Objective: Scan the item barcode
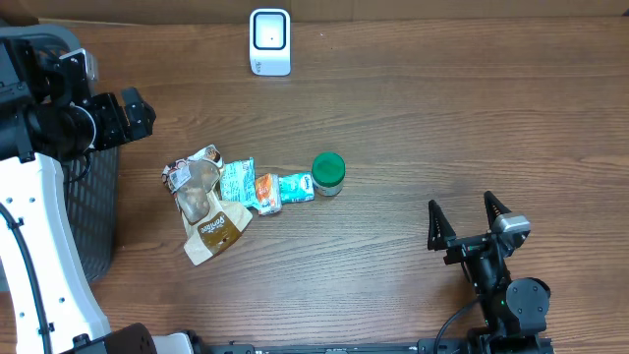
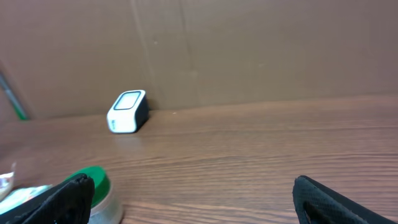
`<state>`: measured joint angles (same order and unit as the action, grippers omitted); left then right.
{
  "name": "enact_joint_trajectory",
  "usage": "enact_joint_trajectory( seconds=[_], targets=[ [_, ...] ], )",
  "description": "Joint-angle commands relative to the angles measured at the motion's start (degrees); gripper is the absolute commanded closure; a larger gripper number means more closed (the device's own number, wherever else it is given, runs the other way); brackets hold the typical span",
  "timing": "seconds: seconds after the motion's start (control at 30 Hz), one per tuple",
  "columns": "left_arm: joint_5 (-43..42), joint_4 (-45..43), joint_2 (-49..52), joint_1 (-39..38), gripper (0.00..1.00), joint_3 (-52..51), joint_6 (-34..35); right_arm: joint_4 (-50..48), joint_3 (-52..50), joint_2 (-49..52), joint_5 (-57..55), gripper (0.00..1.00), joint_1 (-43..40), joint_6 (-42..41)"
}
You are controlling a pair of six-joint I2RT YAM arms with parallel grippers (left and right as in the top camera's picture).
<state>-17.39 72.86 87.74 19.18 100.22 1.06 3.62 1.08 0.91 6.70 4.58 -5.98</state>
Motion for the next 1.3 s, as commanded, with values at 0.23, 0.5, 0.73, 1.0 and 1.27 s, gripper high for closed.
enact_joint_trajectory(
  seconds=[0.23,0.5,0.73,1.0,1.27],
  targets=[
    [-0.2,0.0,-0.1,-0.1,0.01,0.7,-0.9,6.0,19.8,17.2,3.3,0.00,-0.2,0.1],
    [-0.1,0.0,-0.1,-0.1,0.00,0.7,-0.9,24.6,46.5,39.4,3.7,0.00,-0.2,0.1],
    [-0.1,0.0,-0.1,-0.1,0.01,0.7,-0.9,45.5,72.5,58.7,8.2,0.00,-0.2,0.1],
    [-0.1,0.0,-0.1,-0.1,0.00,0.7,-0.9,60.2,92.9,78.4,14.9,0.00,0.6,0.3],
    [-0.1,0.0,-0.1,-0.1,0.01,0.7,-0.9,60.6,94.4,87.7,13.3,0.00,7.6,0.5]
  ],
)
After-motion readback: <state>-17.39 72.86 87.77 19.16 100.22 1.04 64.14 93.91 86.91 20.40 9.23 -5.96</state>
